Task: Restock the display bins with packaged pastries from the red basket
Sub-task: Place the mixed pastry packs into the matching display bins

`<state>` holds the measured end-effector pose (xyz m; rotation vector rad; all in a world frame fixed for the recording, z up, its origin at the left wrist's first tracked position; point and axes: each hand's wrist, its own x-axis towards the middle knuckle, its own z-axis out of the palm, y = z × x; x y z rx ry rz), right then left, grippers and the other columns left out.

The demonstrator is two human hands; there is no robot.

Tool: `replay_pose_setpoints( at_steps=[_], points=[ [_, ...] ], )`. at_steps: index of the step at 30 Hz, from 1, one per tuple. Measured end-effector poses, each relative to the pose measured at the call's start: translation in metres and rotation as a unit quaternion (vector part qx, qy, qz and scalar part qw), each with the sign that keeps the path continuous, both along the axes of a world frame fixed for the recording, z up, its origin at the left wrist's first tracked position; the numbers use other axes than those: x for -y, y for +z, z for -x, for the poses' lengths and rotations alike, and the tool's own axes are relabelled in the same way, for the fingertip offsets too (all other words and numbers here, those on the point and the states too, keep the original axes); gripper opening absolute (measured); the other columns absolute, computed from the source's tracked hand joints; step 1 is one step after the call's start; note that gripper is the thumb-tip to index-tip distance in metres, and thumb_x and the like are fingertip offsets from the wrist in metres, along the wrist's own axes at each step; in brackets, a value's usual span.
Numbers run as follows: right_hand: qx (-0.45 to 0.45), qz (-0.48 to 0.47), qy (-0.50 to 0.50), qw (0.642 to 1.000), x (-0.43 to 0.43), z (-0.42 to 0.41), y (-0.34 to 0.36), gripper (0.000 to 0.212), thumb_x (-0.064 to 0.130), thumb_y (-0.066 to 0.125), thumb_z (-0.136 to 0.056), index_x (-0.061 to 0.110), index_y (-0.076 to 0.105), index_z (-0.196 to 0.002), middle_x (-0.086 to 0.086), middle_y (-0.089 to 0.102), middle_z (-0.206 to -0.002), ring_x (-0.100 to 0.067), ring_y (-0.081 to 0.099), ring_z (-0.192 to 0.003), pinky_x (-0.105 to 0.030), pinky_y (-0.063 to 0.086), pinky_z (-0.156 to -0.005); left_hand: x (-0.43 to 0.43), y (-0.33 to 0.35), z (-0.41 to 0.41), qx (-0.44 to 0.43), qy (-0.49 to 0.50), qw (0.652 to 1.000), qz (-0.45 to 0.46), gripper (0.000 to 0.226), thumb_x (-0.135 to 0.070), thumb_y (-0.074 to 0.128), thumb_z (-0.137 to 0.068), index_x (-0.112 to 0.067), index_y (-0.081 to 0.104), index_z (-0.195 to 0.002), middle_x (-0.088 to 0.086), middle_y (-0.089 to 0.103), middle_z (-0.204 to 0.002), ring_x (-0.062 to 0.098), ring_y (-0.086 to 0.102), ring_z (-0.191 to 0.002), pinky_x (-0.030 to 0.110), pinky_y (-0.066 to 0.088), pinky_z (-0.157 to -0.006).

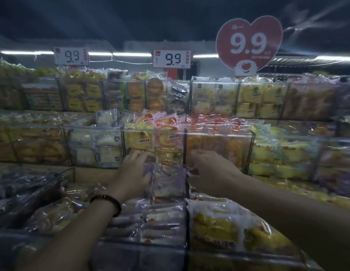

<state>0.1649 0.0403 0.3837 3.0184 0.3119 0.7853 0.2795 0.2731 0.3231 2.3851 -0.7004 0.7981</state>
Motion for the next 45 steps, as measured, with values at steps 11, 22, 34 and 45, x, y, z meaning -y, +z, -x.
replay_pose_setpoints(
  at_steps=[11,22,34,45],
  points=[
    [-0.053,-0.182,0.075,0.979,0.067,0.2,-0.126,0.014,0.04,0.073,-0.091,0.029,0.067,-0.084,0.013,0.068,-0.072,-0.001,0.064,-0.071,-0.027,0.051,-0.059,0.104,-0.09,0.246,-0.177,-0.305,0.932,-0.085,0.011,-0.015,0.064,-0.1,-0.025,0.066,-0.099,-0.016,0.067,-0.084,-0.004,0.065,-0.073,0.014,0.046,-0.061],
    [-0.494,-0.252,-0.181,0.812,0.179,0.269,-0.426,0.026,0.045,0.073,-0.09,0.019,0.077,-0.089,0.002,0.078,-0.08,-0.014,0.074,-0.073,-0.024,0.054,-0.063,0.197,-0.295,0.259,-0.452,-0.269,0.76,-0.38,0.028,-0.045,0.058,-0.105,-0.028,0.069,-0.124,-0.016,0.064,-0.108,0.008,0.062,-0.095,0.028,0.053,-0.081],
    [-0.564,-0.34,-0.246,0.711,0.211,0.25,-0.702,0.062,0.067,0.061,-0.089,0.047,0.055,-0.147,0.0,0.055,-0.152,-0.028,0.048,-0.145,-0.04,0.038,-0.12,0.232,-0.362,0.213,-0.516,-0.204,0.702,-0.447,0.051,-0.054,0.055,-0.103,-0.028,0.053,-0.147,-0.005,0.057,-0.146,0.019,0.055,-0.13,0.036,0.047,-0.11],
    [-0.413,-0.689,-0.36,0.474,0.162,0.246,-0.633,0.033,0.006,0.062,-0.103,-0.003,0.065,-0.135,-0.017,0.075,-0.115,-0.037,0.067,-0.115,-0.017,0.056,-0.054,0.242,-0.366,0.205,-0.528,-0.219,0.683,-0.456,0.049,-0.054,0.051,-0.105,-0.026,0.055,-0.145,0.0,0.059,-0.144,0.019,0.057,-0.129,0.033,0.046,-0.107]
  ],
)
